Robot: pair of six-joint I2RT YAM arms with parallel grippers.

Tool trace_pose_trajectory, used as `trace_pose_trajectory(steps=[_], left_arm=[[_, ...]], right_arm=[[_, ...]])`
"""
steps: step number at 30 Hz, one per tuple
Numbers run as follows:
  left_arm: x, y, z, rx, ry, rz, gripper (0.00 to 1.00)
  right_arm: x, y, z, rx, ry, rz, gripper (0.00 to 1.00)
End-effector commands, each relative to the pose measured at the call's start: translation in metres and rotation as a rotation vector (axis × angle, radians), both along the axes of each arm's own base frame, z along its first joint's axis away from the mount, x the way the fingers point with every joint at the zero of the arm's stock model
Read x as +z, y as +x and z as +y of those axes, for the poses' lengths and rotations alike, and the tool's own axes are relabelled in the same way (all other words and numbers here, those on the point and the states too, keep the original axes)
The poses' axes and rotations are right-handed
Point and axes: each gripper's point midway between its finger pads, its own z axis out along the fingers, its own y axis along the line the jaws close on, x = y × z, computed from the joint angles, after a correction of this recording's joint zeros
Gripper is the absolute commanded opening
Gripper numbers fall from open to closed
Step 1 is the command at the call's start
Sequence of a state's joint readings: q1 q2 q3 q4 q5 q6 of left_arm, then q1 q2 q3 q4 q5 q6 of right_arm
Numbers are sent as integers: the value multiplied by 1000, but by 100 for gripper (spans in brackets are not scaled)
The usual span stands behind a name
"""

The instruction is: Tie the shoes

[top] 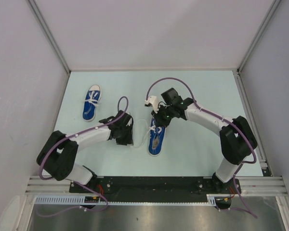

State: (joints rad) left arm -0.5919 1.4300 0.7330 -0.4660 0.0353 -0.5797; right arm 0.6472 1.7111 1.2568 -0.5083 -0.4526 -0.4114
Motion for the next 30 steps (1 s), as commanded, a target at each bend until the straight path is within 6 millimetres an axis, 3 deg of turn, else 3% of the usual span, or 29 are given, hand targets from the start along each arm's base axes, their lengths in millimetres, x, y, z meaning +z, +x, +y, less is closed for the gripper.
trace_pose_trajectory(steps=[1,5,9,13,15,18,21,22,23,30], left_arm=[[5,7,-13,48,11,15,39],[-15,8,-7,67,83,49,24],[-20,14,-8,52,117,57,0],[-6,26,-7,7,129,-14,0],[8,35,-9,-47,109,-93,0],[47,48,-19,-155,19,-291,0],[92,45,-47,-371,-164,-504,0],[93,37,-52,-444,-197,-540,0],[117,31,-65,-522,-284,-631,0],[150,-12,-112,-947,-514,-751,0]], right_arm=[[22,0,1,-14,50,-20,0],[24,0,0,-21,59,-10,0],[25,-1,-2,-27,66,6,0],[25,1,-4,-53,88,46,0],[25,3,-8,-72,99,67,0],[26,4,-9,-105,124,110,0],[25,7,-12,-150,156,173,0],[24,9,-15,-162,169,192,0],[24,9,-15,-180,178,213,0],[21,14,-19,-239,232,296,0]])
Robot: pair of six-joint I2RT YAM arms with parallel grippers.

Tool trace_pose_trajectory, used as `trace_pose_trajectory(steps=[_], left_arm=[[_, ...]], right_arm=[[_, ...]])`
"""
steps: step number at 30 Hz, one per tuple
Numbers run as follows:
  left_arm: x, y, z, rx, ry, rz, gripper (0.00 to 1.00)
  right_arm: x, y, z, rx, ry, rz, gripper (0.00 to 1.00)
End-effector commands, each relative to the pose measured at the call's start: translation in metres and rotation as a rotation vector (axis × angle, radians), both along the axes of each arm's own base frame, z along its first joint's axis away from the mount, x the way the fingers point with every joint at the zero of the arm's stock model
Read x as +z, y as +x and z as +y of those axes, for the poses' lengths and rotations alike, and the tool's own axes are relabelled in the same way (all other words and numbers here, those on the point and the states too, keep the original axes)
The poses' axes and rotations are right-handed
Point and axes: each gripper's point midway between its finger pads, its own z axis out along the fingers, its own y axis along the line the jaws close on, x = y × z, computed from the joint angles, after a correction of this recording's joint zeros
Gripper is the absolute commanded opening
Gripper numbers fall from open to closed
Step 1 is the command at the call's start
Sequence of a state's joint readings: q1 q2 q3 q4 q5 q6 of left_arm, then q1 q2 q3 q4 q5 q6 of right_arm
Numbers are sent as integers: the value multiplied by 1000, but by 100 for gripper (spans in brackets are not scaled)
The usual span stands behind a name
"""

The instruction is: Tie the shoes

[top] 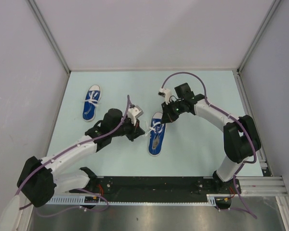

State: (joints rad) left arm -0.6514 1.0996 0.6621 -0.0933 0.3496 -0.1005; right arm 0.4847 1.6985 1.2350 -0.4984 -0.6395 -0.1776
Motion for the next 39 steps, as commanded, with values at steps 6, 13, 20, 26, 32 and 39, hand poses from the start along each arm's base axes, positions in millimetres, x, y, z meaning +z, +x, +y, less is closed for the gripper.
trace_pose_trajectory(steps=[6,13,20,26,32,39], left_arm=[[20,-20,-65,-398,-133,-36,0],[8,13,-77,-271,-124,7,0],[-9,39,-72,-132,-86,60,0],[-26,50,-51,-38,-40,115,0],[-23,53,-46,-10,-56,99,0],[-22,48,-62,-68,-82,106,0]], right_arm=[[6,1,8,-32,86,71,0],[6,-1,7,-36,90,84,0],[3,-2,3,-43,86,97,0],[3,-1,1,-46,88,96,0],[2,-2,3,-43,94,104,0],[4,-2,6,-43,111,109,0]])
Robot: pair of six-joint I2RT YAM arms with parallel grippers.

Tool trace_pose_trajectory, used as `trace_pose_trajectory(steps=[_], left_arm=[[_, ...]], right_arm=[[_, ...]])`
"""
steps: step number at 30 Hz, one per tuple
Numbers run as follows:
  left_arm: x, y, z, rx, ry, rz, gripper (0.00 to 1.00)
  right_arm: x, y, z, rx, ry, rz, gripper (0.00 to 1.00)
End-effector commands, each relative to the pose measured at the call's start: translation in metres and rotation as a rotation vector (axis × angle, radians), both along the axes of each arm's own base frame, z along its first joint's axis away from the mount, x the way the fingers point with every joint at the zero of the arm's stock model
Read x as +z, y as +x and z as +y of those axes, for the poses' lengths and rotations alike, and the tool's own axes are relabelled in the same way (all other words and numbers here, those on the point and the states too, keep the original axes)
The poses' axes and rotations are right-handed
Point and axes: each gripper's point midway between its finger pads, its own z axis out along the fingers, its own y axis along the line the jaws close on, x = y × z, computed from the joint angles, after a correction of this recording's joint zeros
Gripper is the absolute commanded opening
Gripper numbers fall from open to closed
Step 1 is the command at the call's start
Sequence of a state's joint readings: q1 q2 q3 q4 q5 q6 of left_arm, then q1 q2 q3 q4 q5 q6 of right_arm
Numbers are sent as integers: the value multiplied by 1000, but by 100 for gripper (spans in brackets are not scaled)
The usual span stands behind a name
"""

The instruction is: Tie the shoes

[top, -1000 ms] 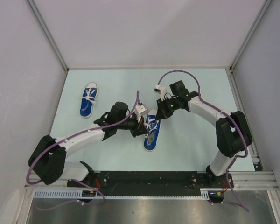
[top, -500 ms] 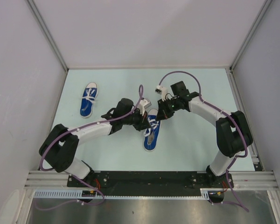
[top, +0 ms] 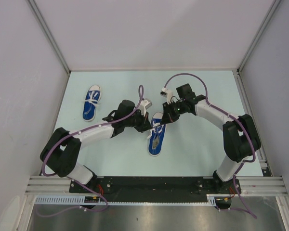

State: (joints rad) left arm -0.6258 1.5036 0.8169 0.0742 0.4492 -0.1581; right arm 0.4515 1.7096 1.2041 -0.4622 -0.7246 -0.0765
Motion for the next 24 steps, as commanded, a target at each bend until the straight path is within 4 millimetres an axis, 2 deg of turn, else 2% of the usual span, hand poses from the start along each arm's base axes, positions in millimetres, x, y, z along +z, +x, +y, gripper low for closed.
trace_pose_trajectory(steps=[1,8,18,24], left_arm=[[19,0,-20,-45,-78,-29,0],[16,-5,-39,-92,-144,1,0],[20,4,-53,-82,-236,-28,0],[16,4,-56,-95,-256,-21,0]], right_arm=[[6,3,7,3,43,-6,0],[6,-1,8,8,57,28,0],[8,-6,8,16,74,56,1],[11,-10,7,26,88,77,11]])
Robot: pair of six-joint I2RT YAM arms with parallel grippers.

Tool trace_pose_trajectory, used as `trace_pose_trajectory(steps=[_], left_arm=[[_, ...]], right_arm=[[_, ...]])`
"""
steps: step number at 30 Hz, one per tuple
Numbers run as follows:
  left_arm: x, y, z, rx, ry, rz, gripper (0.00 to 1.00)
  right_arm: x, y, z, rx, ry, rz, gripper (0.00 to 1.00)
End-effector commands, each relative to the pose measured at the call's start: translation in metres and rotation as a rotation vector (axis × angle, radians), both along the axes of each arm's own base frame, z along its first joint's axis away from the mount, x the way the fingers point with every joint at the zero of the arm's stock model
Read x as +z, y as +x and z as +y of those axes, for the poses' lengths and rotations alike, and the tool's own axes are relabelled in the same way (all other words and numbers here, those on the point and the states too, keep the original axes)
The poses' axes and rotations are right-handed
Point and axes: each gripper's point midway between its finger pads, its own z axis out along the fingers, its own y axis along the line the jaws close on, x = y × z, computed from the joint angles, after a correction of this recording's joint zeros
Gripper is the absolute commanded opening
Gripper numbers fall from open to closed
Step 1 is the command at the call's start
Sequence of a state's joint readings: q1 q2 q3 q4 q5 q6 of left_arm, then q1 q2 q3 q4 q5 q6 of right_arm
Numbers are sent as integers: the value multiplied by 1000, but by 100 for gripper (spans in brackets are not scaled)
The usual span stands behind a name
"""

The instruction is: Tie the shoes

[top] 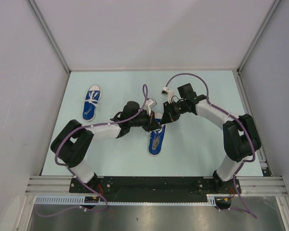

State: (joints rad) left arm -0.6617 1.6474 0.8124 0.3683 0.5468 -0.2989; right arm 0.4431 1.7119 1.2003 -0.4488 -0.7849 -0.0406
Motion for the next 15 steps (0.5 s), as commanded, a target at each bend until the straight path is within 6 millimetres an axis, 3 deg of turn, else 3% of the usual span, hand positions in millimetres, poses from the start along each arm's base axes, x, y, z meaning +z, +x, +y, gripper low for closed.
trace_pose_trajectory(steps=[1,7,15], left_arm=[[15,1,-12,-34,-88,-48,0],[13,0,-13,-48,-95,-56,0],[12,-1,-14,-67,-101,-55,0]], right_arm=[[5,-4,0,13,40,37,16],[13,15,-26,-79,45,42,40],[-12,21,-54,-20,-74,-68,46]])
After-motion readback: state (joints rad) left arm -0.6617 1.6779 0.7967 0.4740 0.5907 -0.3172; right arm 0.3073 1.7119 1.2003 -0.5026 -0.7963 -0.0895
